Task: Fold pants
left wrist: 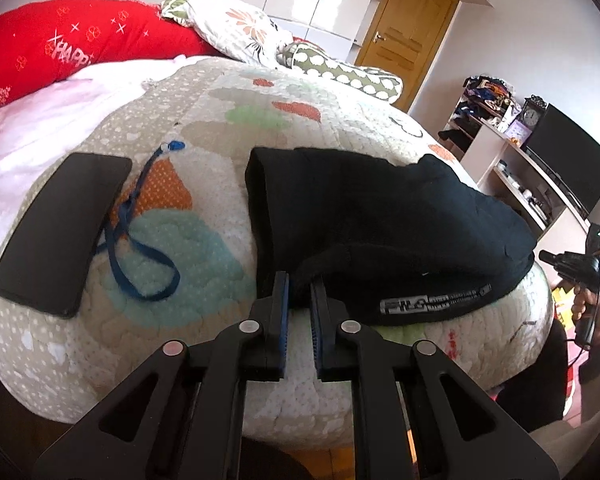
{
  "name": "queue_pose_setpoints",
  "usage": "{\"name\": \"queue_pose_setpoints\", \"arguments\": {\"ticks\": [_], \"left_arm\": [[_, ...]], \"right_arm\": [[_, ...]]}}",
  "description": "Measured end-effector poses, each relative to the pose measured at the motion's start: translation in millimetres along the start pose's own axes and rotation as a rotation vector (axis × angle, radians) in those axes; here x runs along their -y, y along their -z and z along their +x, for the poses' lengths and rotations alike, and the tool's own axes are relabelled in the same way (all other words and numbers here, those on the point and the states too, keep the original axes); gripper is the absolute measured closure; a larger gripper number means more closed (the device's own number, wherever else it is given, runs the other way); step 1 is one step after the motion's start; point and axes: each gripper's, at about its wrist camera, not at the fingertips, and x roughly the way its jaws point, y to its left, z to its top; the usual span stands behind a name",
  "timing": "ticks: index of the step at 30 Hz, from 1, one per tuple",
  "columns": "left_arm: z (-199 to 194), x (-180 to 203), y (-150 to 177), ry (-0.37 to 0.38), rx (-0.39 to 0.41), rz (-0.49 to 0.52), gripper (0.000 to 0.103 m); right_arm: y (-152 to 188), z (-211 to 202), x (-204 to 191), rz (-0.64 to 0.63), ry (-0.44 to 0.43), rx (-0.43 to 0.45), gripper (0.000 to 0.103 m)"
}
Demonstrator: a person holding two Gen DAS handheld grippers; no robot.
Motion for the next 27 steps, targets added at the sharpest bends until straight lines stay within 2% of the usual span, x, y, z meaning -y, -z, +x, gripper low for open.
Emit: {"name": "queue_pose_setpoints", "arguments": {"ticks": [1, 2, 3, 4, 5, 6, 7, 10, 14, 17, 20, 23, 26, 27], "left_arm": [[-3, -2, 1, -0.001, -0.005, -0.015, 0.093], [-7, -4, 1, 0.005, -0.007, -0.031, 0.092], [-14, -9, 1, 0.014, 0.000, -0.050, 0.082], [-21, -13, 1, 0.011, 0.019, -0.068, 0.056], [-25, -15, 0, 0.001, 0.036, -0.079, 0.040], [-31, -18, -2, -0.013, 0.068, -0.097, 0.022], [-36, -20, -5, -0.005, 0.096, -0.110, 0.021], [-35, -19, -18, -0.002, 0.108, -0.116, 0.021], [-14, -8, -35, -0.039, 0.086, -0.069, 0.021], [12, 1, -51, -0.077, 0.052, -0.033, 0.021], [37, 5, -69, -0.084, 0.030, -0.039, 0.021], [63, 5, -86, -0.091, -0.002, -0.059, 0.021], [86, 3, -93, -0.074, -0.057, -0.061, 0.021], [93, 2, -93, -0.066, -0.078, -0.065, 0.023]], "right_arm": [[1, -4, -2, 0.005, -0.030, 0.012, 0.101], [1, -8, -6, -0.004, -0.061, 0.025, 0.093], [3, -13, -19, -0.052, -0.092, 0.031, 0.087], [4, -13, -31, -0.095, -0.105, 0.023, 0.066], [6, -13, -46, -0.146, -0.122, 0.012, 0.050], [10, -10, -66, -0.211, -0.155, -0.005, 0.048], [17, -5, -90, -0.291, -0.198, -0.024, 0.048], [42, 13, -153, -0.476, -0.280, -0.068, 0.049], [55, 46, -208, -0.587, -0.296, -0.096, 0.049], [33, 69, -231, -0.547, -0.280, -0.048, 0.049], [2, 100, -256, -0.572, -0.233, -0.047, 0.048], [-19, 143, -279, -0.644, -0.171, -0.116, 0.045], [-27, 196, -284, -0.655, -0.169, -0.275, 0.046], [-25, 210, -281, -0.659, -0.169, -0.329, 0.049]]}}
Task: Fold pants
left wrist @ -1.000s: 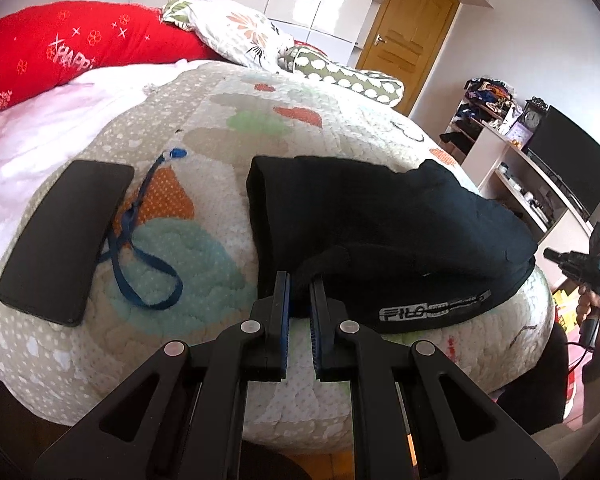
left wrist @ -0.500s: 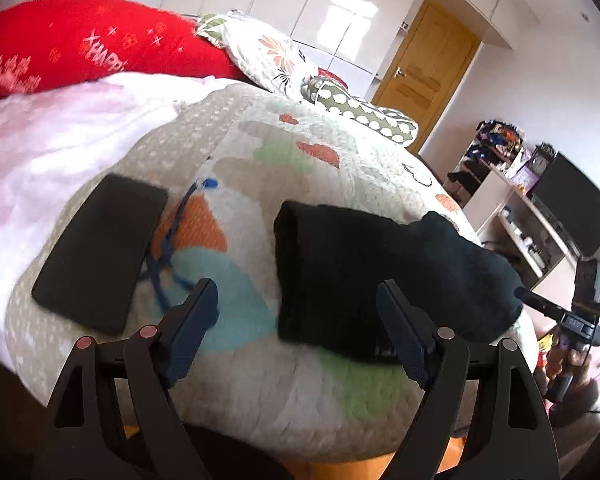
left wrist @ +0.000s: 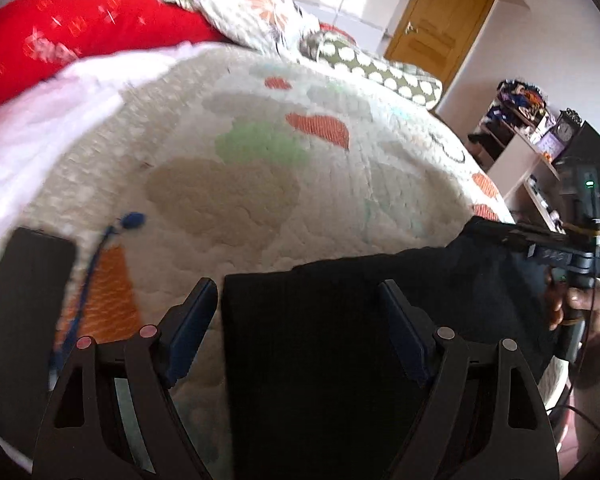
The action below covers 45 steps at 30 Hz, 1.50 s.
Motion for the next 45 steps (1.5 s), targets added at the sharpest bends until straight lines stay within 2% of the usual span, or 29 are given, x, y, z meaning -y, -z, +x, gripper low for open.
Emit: {"name": "queue_pose_setpoints", "arguments": {"ticks": [1, 2, 3, 4, 7, 9, 11, 13, 15, 18, 19, 21, 23, 24, 25, 28, 29, 31, 33, 37, 41, 42, 45], "left_arm": [[3, 1, 1, -0.006, -0.005, 0.002, 0.037], [5, 0, 2, -0.010, -0.010, 0.004, 0.043], [5, -4, 4, 0.014, -0.018, -0.005, 0.049], [3, -5, 5, 0.024, -0.011, -0.012, 0.054], [-12, -4, 7, 0.040, 0.031, 0.006, 0.060], [-16, -4, 11, 0.039, 0.055, 0.001, 0.060], [-6, -10, 14, 0.025, 0.033, -0.030, 0.060], [1, -19, 13, 0.054, 0.022, -0.093, 0.057], [-2, -24, 10, 0.073, 0.006, -0.128, 0.052], [-15, -17, 10, 0.025, 0.019, -0.101, 0.049], [-23, -13, 10, -0.011, 0.038, -0.092, 0.049], [-39, -8, 11, -0.066, 0.092, -0.082, 0.048], [-54, -4, 11, -0.069, 0.150, -0.090, 0.047], [-57, -2, 11, -0.051, 0.167, -0.098, 0.040], [-56, 2, 10, -0.029, 0.164, -0.097, 0.035], [-40, 15, 9, -0.028, 0.123, -0.066, 0.035], [-31, 20, 10, -0.041, 0.103, -0.052, 0.035], [-9, 21, 12, -0.115, 0.054, -0.041, 0.035], [11, 13, 17, -0.155, -0.018, -0.058, 0.034], [-2, 11, 19, -0.140, -0.004, -0.089, 0.035], [-36, 22, 27, -0.103, 0.079, -0.090, 0.035], [-44, 26, 30, -0.089, 0.096, -0.088, 0.035], [-59, 34, 38, -0.034, 0.128, -0.103, 0.035]], "right_arm": [[1, 6, 3, -0.004, 0.005, -0.025, 0.068], [4, 9, 6, -0.008, 0.013, -0.038, 0.077], [6, 7, 9, 0.002, -0.013, -0.024, 0.080], [7, 1, 11, 0.008, -0.030, 0.002, 0.095], [3, -18, 12, -0.004, -0.037, 0.067, 0.097], [-1, -15, 8, -0.028, 0.026, 0.089, 0.099], [-7, 3, 12, -0.003, 0.075, 0.075, 0.101], [-7, 27, 23, 0.053, 0.117, 0.051, 0.101], [-5, 29, 31, 0.102, 0.088, 0.071, 0.102], [-1, 4, 37, 0.147, 0.100, 0.114, 0.101], [3, -11, 39, 0.159, 0.114, 0.132, 0.100], [15, -38, 39, 0.170, 0.086, 0.184, 0.100], [30, -58, 32, 0.159, 0.043, 0.207, 0.096], [37, -62, 25, 0.143, 0.041, 0.201, 0.094], [42, -62, 18, 0.131, 0.041, 0.195, 0.090], [54, -47, 0, 0.097, 0.013, 0.149, 0.077], [58, -40, -2, 0.091, 0.022, 0.129, 0.077], [74, -29, -1, 0.109, 0.073, 0.100, 0.077], [89, -34, 8, 0.146, 0.082, 0.124, 0.077], [124, -74, 37, 0.253, 0.081, 0.162, 0.077], [170, -145, 73, 0.380, 0.122, 0.269, 0.074], [188, -164, 90, 0.447, 0.150, 0.292, 0.072], [220, -189, 121, 0.556, 0.216, 0.306, 0.071]]}}
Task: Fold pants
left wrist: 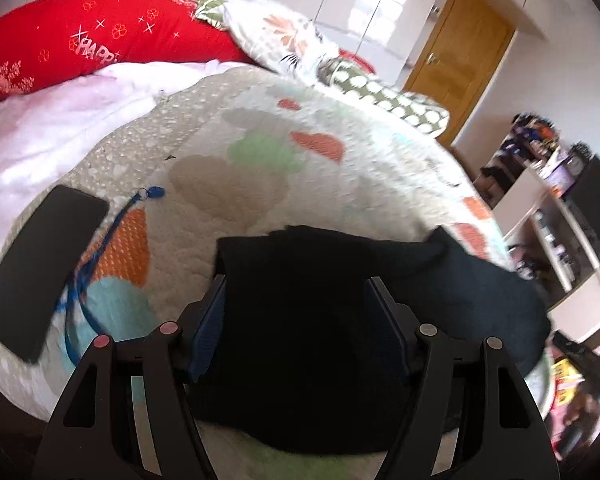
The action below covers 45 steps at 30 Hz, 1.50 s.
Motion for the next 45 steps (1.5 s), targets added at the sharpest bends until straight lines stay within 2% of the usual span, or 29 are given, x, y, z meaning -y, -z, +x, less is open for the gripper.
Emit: {"name": "queue_pose_setpoints", "arguments": {"ticks": [3, 5, 9, 10, 11, 12, 13, 18, 22, 25, 27, 29, 33, 37, 40, 42, 43, 45], "left_arm": [[-12, 7, 6, 0.048, 0.020, -0.017, 0.035], [-13, 12, 9, 0.064, 0.016, -0.014, 0.035], [-11, 23, 15, 0.039, -0.003, 0.025, 0.035], [-12, 24, 16, 0.039, -0.004, 0.028, 0.035], [-12, 24, 17, 0.039, -0.007, 0.030, 0.035], [-15, 23, 17, 0.037, -0.006, 0.029, 0.035], [-18, 23, 17, 0.037, 0.000, 0.028, 0.035], [-37, 16, 17, 0.075, 0.033, 0.017, 0.035], [-35, 19, 24, 0.079, 0.018, 0.036, 0.035], [-32, 18, 27, 0.071, -0.006, 0.035, 0.035], [-38, 11, 29, 0.081, -0.002, 0.024, 0.035], [-44, 1, 31, 0.081, 0.008, 0.004, 0.035], [-45, -19, 33, 0.061, 0.005, -0.046, 0.034], [-34, -33, 36, 0.069, -0.047, -0.112, 0.035], [-29, -33, 39, 0.068, -0.067, -0.115, 0.034], [-29, -31, 40, 0.067, -0.063, -0.104, 0.035], [-29, -30, 40, 0.071, -0.062, -0.102, 0.035], [-29, -28, 39, 0.085, -0.066, -0.097, 0.034]], "right_arm": [[0, -1, 22, 0.082, -0.025, 0.006, 0.071], [-2, 10, 26, 0.127, -0.083, -0.006, 0.071], [-6, 35, 18, 0.131, -0.103, -0.032, 0.071], [-8, 36, 18, 0.136, -0.104, -0.019, 0.074], [-9, 34, 16, 0.133, -0.108, 0.007, 0.088], [-11, 31, 14, 0.121, -0.106, 0.025, 0.096], [-12, 26, 11, 0.105, -0.104, 0.039, 0.098], [-9, -7, -5, 0.004, -0.083, 0.070, 0.099], [-1, 6, -4, -0.026, -0.010, 0.021, 0.099], [4, 21, 7, 0.012, 0.008, -0.038, 0.097], [7, 13, 7, 0.015, -0.001, -0.028, 0.094], [11, 0, -4, -0.046, -0.009, -0.016, 0.087], [24, -12, -45, -0.231, -0.096, -0.049, 0.084], [42, 3, -97, -0.337, -0.259, -0.079, 0.083], [66, 20, -147, -0.513, -0.318, -0.108, 0.083], [85, 28, -172, -0.627, -0.334, -0.121, 0.083], [95, 35, -186, -0.696, -0.317, -0.131, 0.083], [104, 43, -197, -0.753, -0.290, -0.137, 0.083]]}}
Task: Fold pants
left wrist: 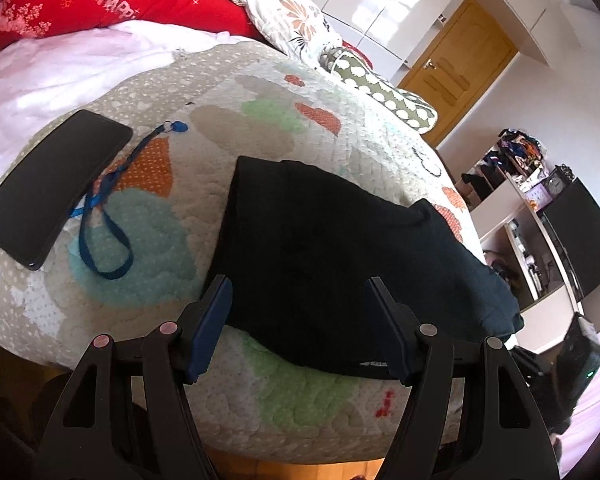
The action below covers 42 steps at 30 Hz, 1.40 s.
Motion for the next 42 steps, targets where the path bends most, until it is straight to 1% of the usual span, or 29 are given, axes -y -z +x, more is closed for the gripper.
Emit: {"name": "queue_pose_setpoints", "arguments": {"ticks": [3, 5, 7, 9, 11, 15, 18, 19, 20, 21, 22, 24, 25, 27, 30, 31, 32, 33, 34, 35, 36, 37, 39, 42], "left_arm": [[5, 2, -2, -0.002, -0.010, 0.012, 0.035], [7, 5, -3, 0.006, -0.014, 0.019, 0.034], [8, 7, -4, 0.012, -0.013, 0.025, 0.034], [10, 7, -3, 0.009, -0.018, 0.030, 0.034], [12, 8, -4, 0.006, -0.021, 0.033, 0.034], [14, 8, -4, 0.007, -0.020, 0.033, 0.034], [17, 10, -4, 0.017, -0.017, 0.049, 0.034], [18, 12, -4, 0.019, -0.015, 0.056, 0.035], [18, 14, -4, 0.018, -0.012, 0.068, 0.037], [19, 15, -5, 0.019, -0.012, 0.080, 0.056], [19, 18, -6, 0.018, -0.015, 0.092, 0.076], [19, 21, -8, 0.027, -0.020, 0.116, 0.091], [18, 22, -8, 0.038, -0.018, 0.121, 0.091], [15, 24, -8, 0.053, -0.015, 0.139, 0.094], [6, 22, -7, 0.064, 0.002, 0.147, 0.094], [4, 20, -8, 0.066, 0.005, 0.141, 0.094], [2, 17, -9, 0.056, 0.009, 0.136, 0.094], [1, 16, -9, 0.044, 0.011, 0.133, 0.094], [1, 14, -9, 0.033, 0.009, 0.127, 0.094], [1, 13, -9, 0.028, 0.007, 0.123, 0.094], [0, 11, -8, 0.013, 0.008, 0.115, 0.094], [0, 11, -7, -0.008, 0.013, 0.114, 0.094], [1, 13, -4, -0.066, 0.021, 0.128, 0.094], [6, 17, 0, -0.106, 0.008, 0.145, 0.094]], "right_arm": [[-2, 10, -6, -0.051, 0.011, 0.000, 0.083], [0, 18, -12, -0.117, 0.053, -0.020, 0.083], [0, 15, -13, -0.146, 0.061, -0.022, 0.083], [0, 14, -12, -0.162, 0.071, -0.022, 0.079], [0, 13, -10, -0.183, 0.110, -0.021, 0.068], [-7, 17, -7, -0.185, 0.149, 0.007, 0.068], [-9, 25, -8, -0.201, 0.145, 0.018, 0.068], [-10, 26, -7, -0.187, 0.126, 0.022, 0.077], [-11, 25, -7, -0.174, 0.111, 0.022, 0.089], [-14, 23, -6, -0.151, 0.091, 0.026, 0.092], [-17, 17, -3, -0.115, 0.046, 0.040, 0.101], [-21, 10, -3, -0.079, -0.009, 0.057, 0.102], [-22, 7, -3, -0.077, -0.015, 0.063, 0.102], [-23, 5, -5, -0.088, -0.001, 0.061, 0.103], [-21, 2, -3, -0.062, -0.029, 0.046, 0.103], [-19, 1, -4, -0.068, -0.015, 0.050, 0.103], [-18, 1, -5, -0.086, 0.016, 0.052, 0.103], [-16, 2, -8, -0.117, 0.073, 0.056, 0.102], [-14, 5, -11, -0.153, 0.137, 0.042, 0.097], [-12, 8, -12, -0.171, 0.161, 0.021, 0.084], [-9, 11, -13, -0.184, 0.162, -0.007, 0.077], [-8, 11, -12, -0.180, 0.147, -0.012, 0.072], [-5, 9, -10, -0.145, 0.115, -0.001, 0.072], [-4, 6, -6, -0.090, 0.100, 0.018, 0.072]]}}
